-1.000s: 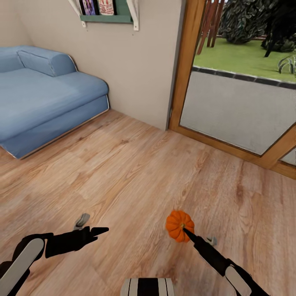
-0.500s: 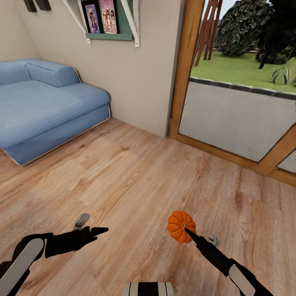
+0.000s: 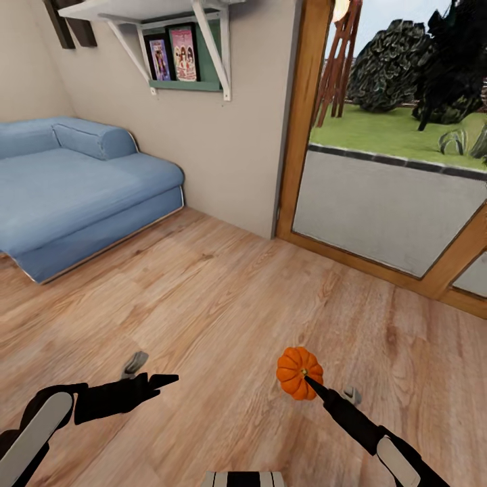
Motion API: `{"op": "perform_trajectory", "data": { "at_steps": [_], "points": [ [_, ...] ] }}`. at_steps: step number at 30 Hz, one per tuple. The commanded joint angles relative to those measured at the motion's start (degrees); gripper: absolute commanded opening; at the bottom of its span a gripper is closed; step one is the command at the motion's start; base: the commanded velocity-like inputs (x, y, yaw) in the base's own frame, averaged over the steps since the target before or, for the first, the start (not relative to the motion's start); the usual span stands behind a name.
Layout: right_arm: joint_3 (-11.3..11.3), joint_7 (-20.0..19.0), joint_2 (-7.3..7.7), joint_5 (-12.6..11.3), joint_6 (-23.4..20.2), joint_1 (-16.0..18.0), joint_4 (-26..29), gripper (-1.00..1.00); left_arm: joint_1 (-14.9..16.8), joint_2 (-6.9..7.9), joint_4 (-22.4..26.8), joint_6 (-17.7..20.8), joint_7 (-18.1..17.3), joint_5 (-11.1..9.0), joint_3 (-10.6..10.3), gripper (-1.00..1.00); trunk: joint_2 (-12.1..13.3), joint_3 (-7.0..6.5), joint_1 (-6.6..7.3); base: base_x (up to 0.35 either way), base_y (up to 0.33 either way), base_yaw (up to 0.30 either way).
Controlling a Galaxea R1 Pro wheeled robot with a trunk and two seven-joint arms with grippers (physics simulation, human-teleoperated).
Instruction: Place each of the two pumpkins and all three candles from the living room inside a cabinet in the living room (use any cabinet), then make sure every cabinet is closed, and position the cauldron so it is next to a table in the living room.
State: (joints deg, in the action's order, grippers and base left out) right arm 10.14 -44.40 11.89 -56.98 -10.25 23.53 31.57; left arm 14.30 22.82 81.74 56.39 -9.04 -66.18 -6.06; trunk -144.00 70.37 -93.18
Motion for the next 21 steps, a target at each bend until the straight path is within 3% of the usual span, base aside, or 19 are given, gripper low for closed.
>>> {"op": "perform_trajectory", "data": {
  "at_steps": [1,11,21],
  "points": [
    [0.23,-0.01,0.03,-0.55,-0.4,0.02,-0.01,-1.0,0.03,0.03,-0.01,0.06,-0.54,0.54,-0.02,1.0,0.0,-0.19,0.03,0.0,0.0,0.0],
    [0.2,0.03,0.06,-0.52,-0.34,0.0,-0.02,-1.0,0.03,0.03,0.14,0.11,-0.57,0.53,0.06,1.0,0.13,-2.6,0.29,0.0,0.0,-0.128],
    [0.17,0.03,0.05,-0.56,-0.39,-0.01,-0.02,-1.0,0.03,0.13,0.34,0.21,-0.63,0.44,0.12,1.0,0.27,-4.83,0.55,0.0,0.0,-0.014]
  ]
}}
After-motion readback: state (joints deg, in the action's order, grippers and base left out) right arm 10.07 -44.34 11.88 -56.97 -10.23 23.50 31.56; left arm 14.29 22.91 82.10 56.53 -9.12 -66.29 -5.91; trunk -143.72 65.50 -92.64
